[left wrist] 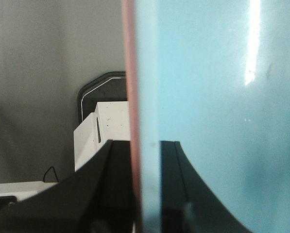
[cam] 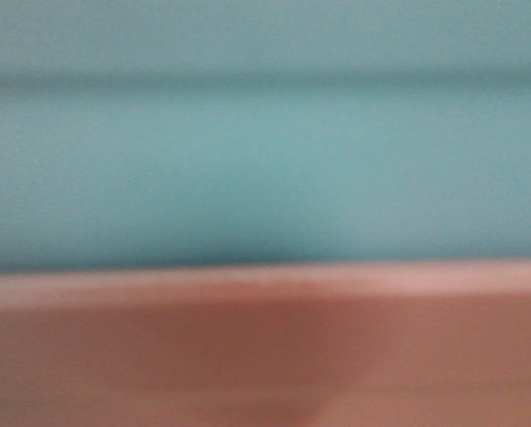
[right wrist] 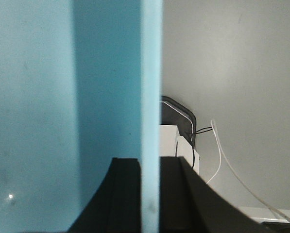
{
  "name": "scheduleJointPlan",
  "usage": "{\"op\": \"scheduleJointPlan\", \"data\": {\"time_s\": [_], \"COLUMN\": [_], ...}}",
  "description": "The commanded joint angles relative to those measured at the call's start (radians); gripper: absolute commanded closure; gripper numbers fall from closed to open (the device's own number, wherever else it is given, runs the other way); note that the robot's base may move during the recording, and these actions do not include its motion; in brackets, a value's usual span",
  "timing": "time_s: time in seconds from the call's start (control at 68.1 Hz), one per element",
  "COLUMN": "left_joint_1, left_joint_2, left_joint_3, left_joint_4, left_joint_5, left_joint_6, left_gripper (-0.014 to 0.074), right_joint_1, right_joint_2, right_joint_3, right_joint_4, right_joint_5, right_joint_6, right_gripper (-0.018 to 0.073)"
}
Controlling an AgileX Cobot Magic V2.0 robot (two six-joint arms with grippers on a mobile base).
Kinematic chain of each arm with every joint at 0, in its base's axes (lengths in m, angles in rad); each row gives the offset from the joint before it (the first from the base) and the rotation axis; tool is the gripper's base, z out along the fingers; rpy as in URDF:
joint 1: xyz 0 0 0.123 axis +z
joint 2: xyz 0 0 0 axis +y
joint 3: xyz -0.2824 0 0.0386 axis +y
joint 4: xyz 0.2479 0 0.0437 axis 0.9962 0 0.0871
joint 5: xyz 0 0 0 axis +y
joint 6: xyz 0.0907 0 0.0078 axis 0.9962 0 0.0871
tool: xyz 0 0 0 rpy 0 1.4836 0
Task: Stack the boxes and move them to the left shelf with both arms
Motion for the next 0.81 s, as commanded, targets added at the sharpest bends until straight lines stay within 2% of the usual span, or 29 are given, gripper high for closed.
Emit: {"op": "scheduleJointPlan", "data": {"time_s": [0.0,0.793], "left_joint_1": [-0.014,-0.014], "left_joint_2": [-0.035,-0.035], "left_joint_3": [-0.037,-0.037], "left_joint_4": [-0.08,-0.08], "left_joint_5": [0.075,0.075], "left_joint_6": [-0.002,-0.002], "left_gripper": [0.0608,0.0608], "right_joint_1": [0.004,0.003], "right_joint_2": [-0.033,-0.033], "right_joint_3": [-0.034,-0.034], "right_joint_4": [0.021,0.021], "right_joint_5": [0.062,0.061], "right_joint_6": [-0.004,-0.004], "right_gripper": [0.0506,0.0506]}}
